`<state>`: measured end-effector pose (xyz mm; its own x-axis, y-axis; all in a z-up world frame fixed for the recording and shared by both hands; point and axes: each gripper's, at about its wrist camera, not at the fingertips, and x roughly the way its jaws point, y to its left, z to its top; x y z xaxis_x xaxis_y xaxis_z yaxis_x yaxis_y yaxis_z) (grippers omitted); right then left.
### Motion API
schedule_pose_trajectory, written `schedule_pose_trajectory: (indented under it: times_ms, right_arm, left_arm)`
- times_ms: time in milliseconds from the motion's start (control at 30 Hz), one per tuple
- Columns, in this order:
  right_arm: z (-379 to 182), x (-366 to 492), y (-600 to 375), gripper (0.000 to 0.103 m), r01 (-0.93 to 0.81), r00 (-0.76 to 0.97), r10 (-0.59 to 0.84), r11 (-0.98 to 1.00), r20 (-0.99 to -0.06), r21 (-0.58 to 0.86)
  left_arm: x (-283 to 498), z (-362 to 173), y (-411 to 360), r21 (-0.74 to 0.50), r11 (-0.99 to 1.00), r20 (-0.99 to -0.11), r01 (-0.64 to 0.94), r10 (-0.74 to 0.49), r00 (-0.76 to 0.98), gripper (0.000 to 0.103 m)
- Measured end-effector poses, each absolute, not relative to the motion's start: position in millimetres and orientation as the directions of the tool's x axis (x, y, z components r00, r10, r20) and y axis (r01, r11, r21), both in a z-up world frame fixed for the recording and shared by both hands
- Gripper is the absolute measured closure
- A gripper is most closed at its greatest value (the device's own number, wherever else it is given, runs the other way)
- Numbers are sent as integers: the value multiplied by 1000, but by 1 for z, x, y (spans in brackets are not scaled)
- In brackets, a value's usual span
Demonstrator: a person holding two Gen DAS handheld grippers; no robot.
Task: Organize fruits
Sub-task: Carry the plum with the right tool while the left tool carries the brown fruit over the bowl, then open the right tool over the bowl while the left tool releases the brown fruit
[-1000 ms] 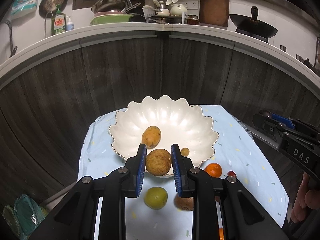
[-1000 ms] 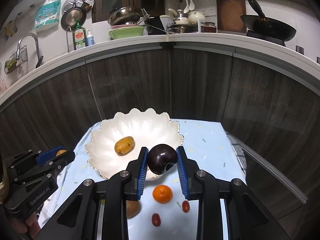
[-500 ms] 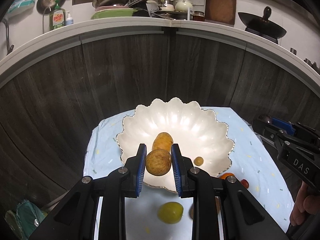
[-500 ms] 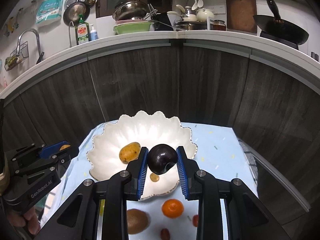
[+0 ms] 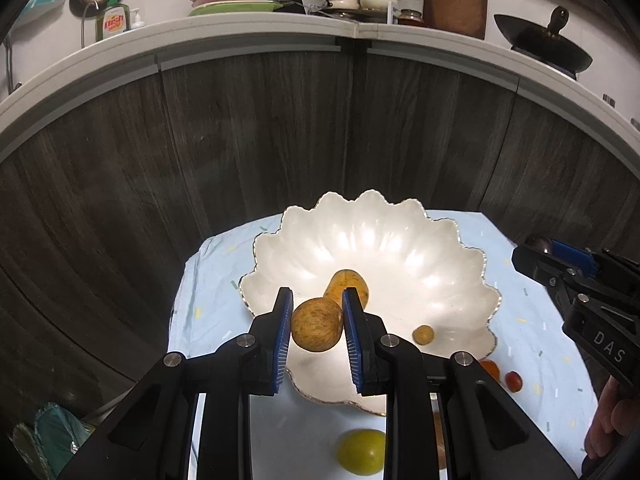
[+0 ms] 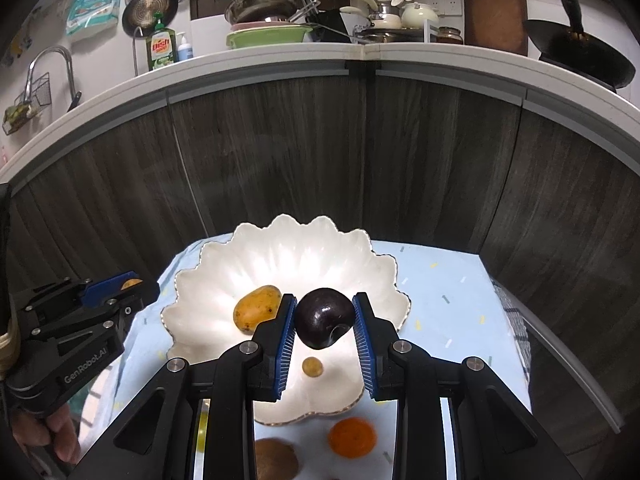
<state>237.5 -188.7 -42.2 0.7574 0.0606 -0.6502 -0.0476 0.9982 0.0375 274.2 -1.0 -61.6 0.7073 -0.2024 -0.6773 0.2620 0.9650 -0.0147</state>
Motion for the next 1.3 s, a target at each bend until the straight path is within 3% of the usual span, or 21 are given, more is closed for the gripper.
schedule_pose_trajectory:
  times_ms: [733,767,833,933,1000,1067,1167,1300]
  right_arm:
    - [-82,277,-186,73,-66,671,85,996,-737,54]
    - [-83,277,-186,73,-69,668,88,996,-739,56]
    - [-84,278,-186,73,-77,664,96,995,-742,60]
    - [-83,278,-185,72,-85,662,100,995,-742,58]
    - [-83,277,-186,63,-78,662,90,996,-744,52]
    - [-82,275,-187,42,-67,673,74,997,-736,39]
    - [-80,272,-187,30,-57,687,47,998,-725,10]
    - [-77,269,-189,23,-41,696,35,999,-717,9]
  left_arm:
    - [305,-100,-4,-14,965,-740,261,-186,647,77]
    - [304,-100,-5,-14,964,-740,264,-188,646,76]
    - [303,-100,-5,-14,964,-740,266,-189,646,60]
    - [300,-99,-4,-9,965,-734,261,-184,654,50]
    - [300,-100,-4,0,966,-736,258,-175,654,48]
    - [300,-99,-2,6,969,-734,248,-164,659,43]
    - [296,-96,1,18,972,-725,236,-150,672,32]
    - [294,-91,4,23,975,-715,221,-139,686,23]
